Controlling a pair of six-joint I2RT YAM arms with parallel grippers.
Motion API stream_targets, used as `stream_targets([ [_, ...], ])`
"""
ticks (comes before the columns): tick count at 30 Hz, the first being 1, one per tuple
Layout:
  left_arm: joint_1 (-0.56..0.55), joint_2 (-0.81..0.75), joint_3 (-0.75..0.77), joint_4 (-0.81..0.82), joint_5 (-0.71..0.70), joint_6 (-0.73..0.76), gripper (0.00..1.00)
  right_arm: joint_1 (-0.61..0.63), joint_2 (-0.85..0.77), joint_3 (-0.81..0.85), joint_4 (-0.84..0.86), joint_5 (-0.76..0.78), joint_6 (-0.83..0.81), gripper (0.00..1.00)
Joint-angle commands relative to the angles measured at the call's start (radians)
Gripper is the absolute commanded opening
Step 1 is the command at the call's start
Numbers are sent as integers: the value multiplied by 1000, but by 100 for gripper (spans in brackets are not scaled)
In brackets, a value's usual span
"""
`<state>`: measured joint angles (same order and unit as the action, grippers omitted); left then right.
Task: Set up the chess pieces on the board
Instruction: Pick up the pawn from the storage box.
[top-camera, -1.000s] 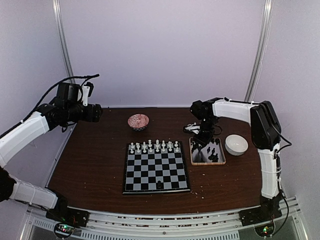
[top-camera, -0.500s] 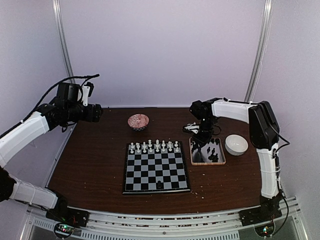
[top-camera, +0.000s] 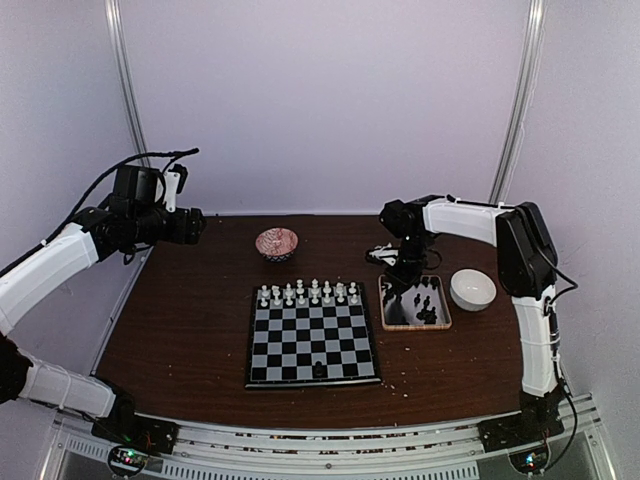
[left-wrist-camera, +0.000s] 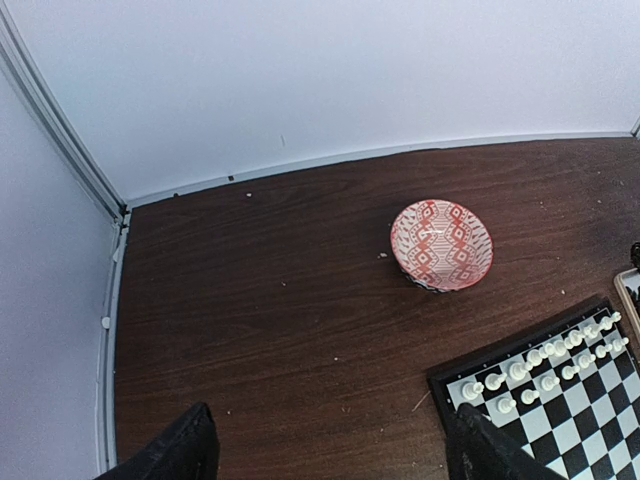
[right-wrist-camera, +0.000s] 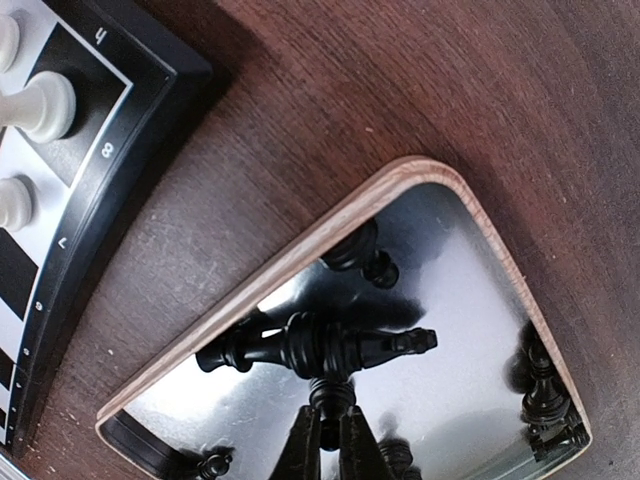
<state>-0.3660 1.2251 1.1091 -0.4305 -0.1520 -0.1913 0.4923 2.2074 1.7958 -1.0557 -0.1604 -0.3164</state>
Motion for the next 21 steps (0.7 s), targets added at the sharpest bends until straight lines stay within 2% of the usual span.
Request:
stream_targets([
  [1, 9, 8, 38, 15, 15, -5, 80, -9, 7, 21, -3, -6, 3, 5],
  [10, 9, 10, 39, 13, 21, -5, 80, -9, 32, 19, -10, 2, 6, 13],
  [21, 9, 8, 38, 12, 19, -5, 80, -11, 3, 18, -19, -5, 8, 6],
])
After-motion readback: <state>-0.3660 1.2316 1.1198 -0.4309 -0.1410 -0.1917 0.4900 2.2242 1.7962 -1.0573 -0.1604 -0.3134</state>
